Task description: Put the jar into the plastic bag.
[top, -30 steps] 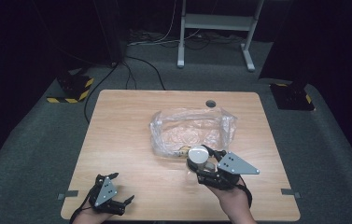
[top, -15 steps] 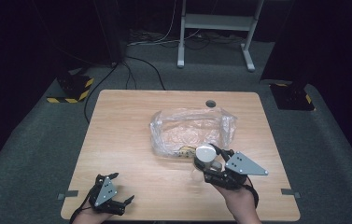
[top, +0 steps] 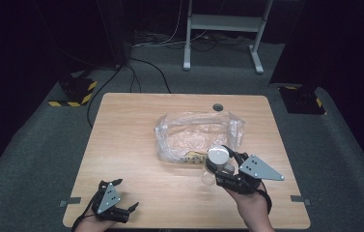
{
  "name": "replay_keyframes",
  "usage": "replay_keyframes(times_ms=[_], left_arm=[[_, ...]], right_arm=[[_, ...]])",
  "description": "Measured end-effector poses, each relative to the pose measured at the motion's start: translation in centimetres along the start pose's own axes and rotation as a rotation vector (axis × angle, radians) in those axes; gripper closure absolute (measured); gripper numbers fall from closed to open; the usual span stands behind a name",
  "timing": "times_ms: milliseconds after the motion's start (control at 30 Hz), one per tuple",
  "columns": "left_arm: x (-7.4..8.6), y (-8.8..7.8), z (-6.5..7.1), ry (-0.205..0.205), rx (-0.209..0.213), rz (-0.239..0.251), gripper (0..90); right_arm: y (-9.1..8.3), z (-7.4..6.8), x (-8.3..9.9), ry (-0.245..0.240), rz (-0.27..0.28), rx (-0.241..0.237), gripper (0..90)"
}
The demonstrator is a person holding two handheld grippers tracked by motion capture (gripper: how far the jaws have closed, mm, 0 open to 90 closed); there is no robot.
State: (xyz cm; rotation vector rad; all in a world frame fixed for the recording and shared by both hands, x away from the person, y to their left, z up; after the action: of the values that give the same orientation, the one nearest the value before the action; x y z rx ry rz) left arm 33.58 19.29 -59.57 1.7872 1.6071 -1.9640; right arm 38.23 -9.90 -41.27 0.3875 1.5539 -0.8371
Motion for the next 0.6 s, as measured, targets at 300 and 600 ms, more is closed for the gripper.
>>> replay_keyframes(times_ms=[300, 600], left_arm=[[0.0, 0.0, 0.0, -0.002, 0.001, 0.000, 1.2], [0.0, 0.0, 0.0, 0.000, 0.000, 0.000, 1.2]], right_arm=[[-0.1, 0.5, -0.6, -0.003, 0.015, 0.017, 33.0], [-0.1, 0.8, -1.2, -0.001, 0.030, 0.036, 33.0]])
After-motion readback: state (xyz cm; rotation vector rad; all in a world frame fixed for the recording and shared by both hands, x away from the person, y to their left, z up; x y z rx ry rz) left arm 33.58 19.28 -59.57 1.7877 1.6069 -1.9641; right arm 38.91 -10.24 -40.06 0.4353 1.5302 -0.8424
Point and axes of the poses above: each handheld gripper's, and its own axes: y roughly forward along the jaws, x roughly out of its underside, z roughly to its right, the point moved 10 cm from there along y, roughly forward along the jaws, and after that the axes turned 9 degrees about -z, right-handed, at the moved point
